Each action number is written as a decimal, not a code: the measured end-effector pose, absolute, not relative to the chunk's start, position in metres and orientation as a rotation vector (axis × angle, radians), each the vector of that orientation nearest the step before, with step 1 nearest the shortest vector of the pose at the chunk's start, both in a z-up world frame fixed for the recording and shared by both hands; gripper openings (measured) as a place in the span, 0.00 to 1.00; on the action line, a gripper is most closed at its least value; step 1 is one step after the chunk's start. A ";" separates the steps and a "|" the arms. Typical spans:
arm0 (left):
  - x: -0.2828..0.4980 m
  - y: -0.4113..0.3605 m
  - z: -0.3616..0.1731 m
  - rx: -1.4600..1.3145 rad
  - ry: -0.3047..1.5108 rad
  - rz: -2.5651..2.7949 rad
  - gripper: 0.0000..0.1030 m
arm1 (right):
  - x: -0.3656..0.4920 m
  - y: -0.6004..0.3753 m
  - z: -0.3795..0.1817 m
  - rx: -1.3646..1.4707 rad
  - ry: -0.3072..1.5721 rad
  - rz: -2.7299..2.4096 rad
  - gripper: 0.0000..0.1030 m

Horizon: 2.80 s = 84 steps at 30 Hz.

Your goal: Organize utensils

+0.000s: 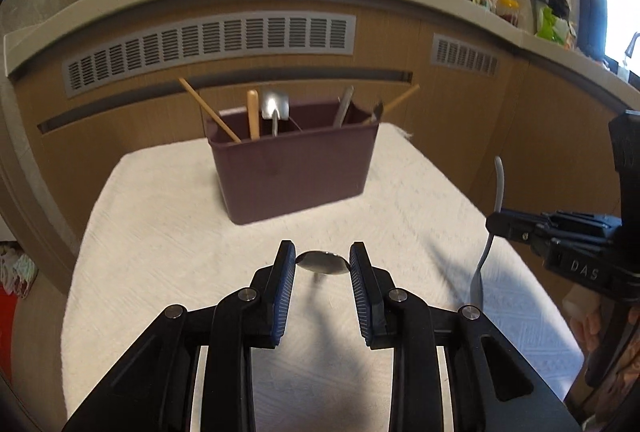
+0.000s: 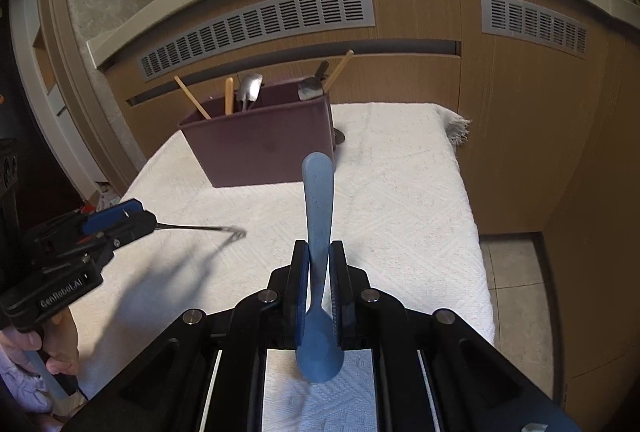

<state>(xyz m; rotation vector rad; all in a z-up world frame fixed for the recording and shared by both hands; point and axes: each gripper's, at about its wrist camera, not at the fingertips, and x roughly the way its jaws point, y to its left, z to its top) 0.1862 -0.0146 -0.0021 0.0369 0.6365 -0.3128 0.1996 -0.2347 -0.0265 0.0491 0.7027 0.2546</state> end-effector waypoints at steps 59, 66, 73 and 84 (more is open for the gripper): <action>0.346 0.027 0.060 -0.181 0.580 -0.281 0.49 | 0.333 -0.180 0.066 -0.028 0.551 0.326 0.25; 0.269 0.026 0.049 -0.155 0.593 -0.227 0.64 | 0.278 -0.193 0.046 0.007 0.585 0.284 0.36; 0.169 0.012 0.024 -0.068 0.581 -0.157 0.79 | 0.188 -0.197 0.023 0.037 0.548 0.215 0.90; 0.092 -0.003 0.014 -0.014 0.480 -0.065 0.98 | 0.121 -0.206 0.001 0.008 0.555 0.064 1.00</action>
